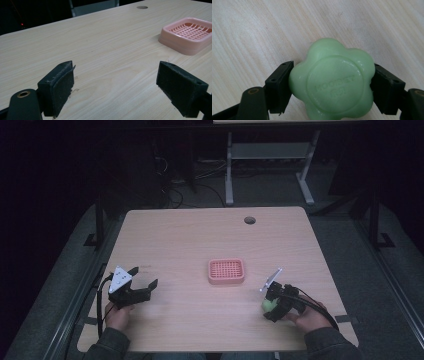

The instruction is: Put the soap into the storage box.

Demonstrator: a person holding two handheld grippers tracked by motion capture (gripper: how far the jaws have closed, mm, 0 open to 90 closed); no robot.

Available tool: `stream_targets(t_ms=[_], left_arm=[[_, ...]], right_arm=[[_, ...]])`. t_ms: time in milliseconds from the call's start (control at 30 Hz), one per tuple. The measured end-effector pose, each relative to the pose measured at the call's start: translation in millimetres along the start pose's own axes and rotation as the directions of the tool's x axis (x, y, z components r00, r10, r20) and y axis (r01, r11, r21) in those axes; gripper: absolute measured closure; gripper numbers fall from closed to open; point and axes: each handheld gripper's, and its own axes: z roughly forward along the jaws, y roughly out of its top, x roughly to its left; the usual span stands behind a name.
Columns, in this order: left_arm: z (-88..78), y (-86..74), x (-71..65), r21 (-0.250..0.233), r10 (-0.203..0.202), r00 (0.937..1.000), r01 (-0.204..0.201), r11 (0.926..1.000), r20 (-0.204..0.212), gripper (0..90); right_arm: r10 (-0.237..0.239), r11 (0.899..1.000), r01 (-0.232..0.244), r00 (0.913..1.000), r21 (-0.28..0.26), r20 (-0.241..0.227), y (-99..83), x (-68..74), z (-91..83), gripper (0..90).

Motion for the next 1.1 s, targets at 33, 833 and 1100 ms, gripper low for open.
stream_targets(t_ms=[33,833,1100], left_arm=[[0.0,0.0,-0.1,-0.001,0.001,1.0,-0.001,1.0,-0.001,14.2],[-0.6,0.1,0.6,-0.006,-0.013,0.9999,0.013,0.9999,-0.004,14.2],[-0.2,0.1,0.6,-0.005,-0.013,0.9999,0.013,0.9999,-0.002,14.2]], right_arm=[[0.007,1.0,-0.007,0.9999,-0.007,-0.011,-0.8,-1.3,-0.2,26.1],[-0.04,0.998,0.04,0.9992,-0.039,-0.004,17.8,-1.5,-18.8,26.2],[-0.05,0.997,0.049,0.9985,-0.058,-0.02,35.0,-8.4,-26.1,26.2]])
